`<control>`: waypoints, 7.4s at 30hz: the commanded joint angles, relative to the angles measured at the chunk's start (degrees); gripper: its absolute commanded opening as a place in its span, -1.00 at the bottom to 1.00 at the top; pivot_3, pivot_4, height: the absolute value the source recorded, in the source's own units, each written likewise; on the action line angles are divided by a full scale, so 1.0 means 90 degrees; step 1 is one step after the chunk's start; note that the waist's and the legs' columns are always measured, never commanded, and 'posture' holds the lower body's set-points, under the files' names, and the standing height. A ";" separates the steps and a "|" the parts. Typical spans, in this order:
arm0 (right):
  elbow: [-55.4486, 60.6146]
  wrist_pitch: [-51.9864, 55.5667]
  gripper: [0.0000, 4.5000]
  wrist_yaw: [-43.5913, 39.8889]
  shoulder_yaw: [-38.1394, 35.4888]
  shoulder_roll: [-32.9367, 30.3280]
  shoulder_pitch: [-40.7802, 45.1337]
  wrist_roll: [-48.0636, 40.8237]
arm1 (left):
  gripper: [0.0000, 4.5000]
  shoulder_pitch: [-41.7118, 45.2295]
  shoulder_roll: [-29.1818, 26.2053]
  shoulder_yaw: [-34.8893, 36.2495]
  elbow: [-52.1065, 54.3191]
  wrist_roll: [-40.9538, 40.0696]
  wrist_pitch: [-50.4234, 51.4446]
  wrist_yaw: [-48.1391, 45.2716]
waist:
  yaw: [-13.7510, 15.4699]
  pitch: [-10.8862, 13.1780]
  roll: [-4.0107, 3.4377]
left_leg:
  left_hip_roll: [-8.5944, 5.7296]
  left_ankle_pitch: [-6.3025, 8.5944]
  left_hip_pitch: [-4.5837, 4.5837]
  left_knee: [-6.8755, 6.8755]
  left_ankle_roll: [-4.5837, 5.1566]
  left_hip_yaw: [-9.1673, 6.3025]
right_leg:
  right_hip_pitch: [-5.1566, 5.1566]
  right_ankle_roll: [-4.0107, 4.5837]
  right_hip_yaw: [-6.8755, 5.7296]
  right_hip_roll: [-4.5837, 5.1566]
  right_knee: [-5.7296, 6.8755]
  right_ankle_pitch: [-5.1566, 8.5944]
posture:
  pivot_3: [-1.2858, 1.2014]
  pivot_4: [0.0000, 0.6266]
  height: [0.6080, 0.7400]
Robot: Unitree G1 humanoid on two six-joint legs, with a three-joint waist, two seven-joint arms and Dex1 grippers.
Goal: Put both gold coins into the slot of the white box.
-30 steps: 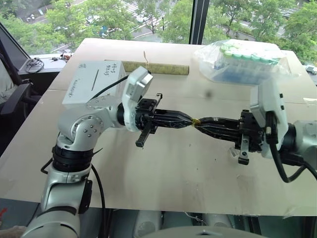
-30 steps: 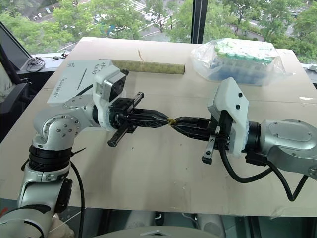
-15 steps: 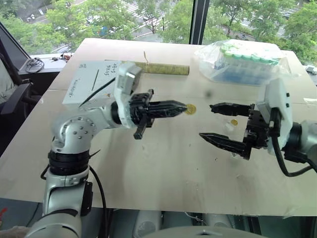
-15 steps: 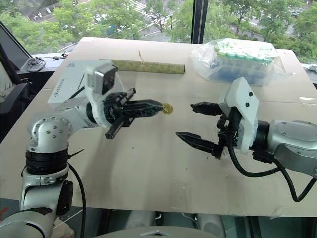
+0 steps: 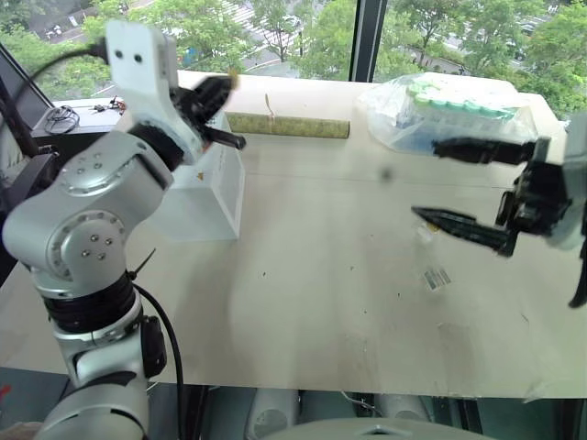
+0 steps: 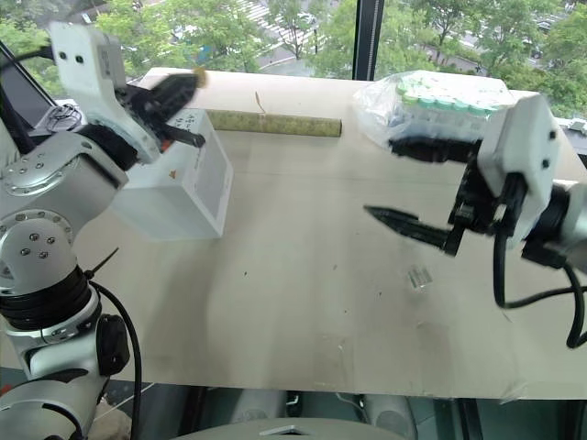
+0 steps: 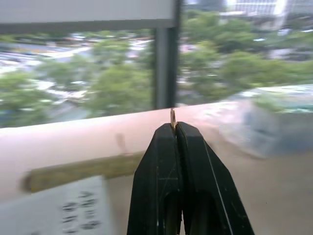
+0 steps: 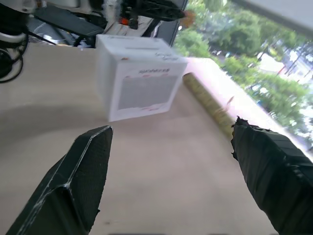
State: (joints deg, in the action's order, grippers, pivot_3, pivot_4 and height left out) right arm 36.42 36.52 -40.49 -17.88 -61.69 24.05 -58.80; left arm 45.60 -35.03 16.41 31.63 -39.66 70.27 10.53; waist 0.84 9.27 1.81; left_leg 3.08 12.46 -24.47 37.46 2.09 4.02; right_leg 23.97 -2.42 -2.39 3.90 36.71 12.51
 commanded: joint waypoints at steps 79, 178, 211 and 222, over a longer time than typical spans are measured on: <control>-0.2744 0.1327 -0.17 0.1071 0.2057 0.2022 -0.0308 0.3965 | -0.28 -0.3660 -0.1187 -0.0691 0.1153 -0.0801 -0.2568 -0.6488 | -0.0006 0.0009 0.0003 | 0.0000 0.0001 0.0051 -0.0006 0.0000 0.0022 | -0.0031 0.0032 0.0020 0.0002 0.0011 0.0016 | 0.03 -0.52 1.00; 0.0477 0.1601 -1.00 0.2289 0.0879 0.1282 0.0998 -0.3943 | -0.90 -0.0004 -0.0128 -0.1345 -0.1510 -0.3556 -0.0851 -0.7053 | -0.0009 0.0027 0.0016 | 0.0005 0.0001 0.0044 -0.0016 0.0000 0.0013 | -0.0030 0.0031 0.0015 0.0001 0.0001 0.0016 | 0.03 -0.52 1.00; -0.1037 -0.0156 0.98 -0.0866 -0.1207 0.0400 -0.0675 -0.0464 | -1.00 -0.0658 0.0015 -0.0167 0.0060 -0.2463 -0.1711 -0.1870 | 0.0001 0.0033 0.0022 | 0.0000 0.0001 0.0039 -0.0012 0.0001 0.0010 | -0.0034 0.0020 0.0013 0.0003 -0.0009 0.0021 | 0.03 -0.52 1.00; -0.2008 -0.0334 0.98 -0.2351 -0.0514 0.0786 0.0802 -0.0599 | -1.00 0.0131 0.0059 -0.0769 0.0314 0.0414 0.0495 0.1359 | 0.0020 0.0039 0.0032 | 0.0001 0.0001 0.0042 -0.0023 -0.0001 0.0013 | -0.0032 0.0005 0.0015 -0.0001 -0.0007 0.0001 | 0.03 -0.52 1.00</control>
State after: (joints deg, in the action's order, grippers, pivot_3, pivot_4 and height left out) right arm 17.57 33.55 -61.46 -21.68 -54.86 29.86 -62.47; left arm 44.48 -34.56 9.37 32.82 -38.39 70.70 20.56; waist 1.02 9.62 2.09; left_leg 3.07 12.47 -24.11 37.26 2.09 4.14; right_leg 23.69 -2.39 -2.27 3.91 36.63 12.51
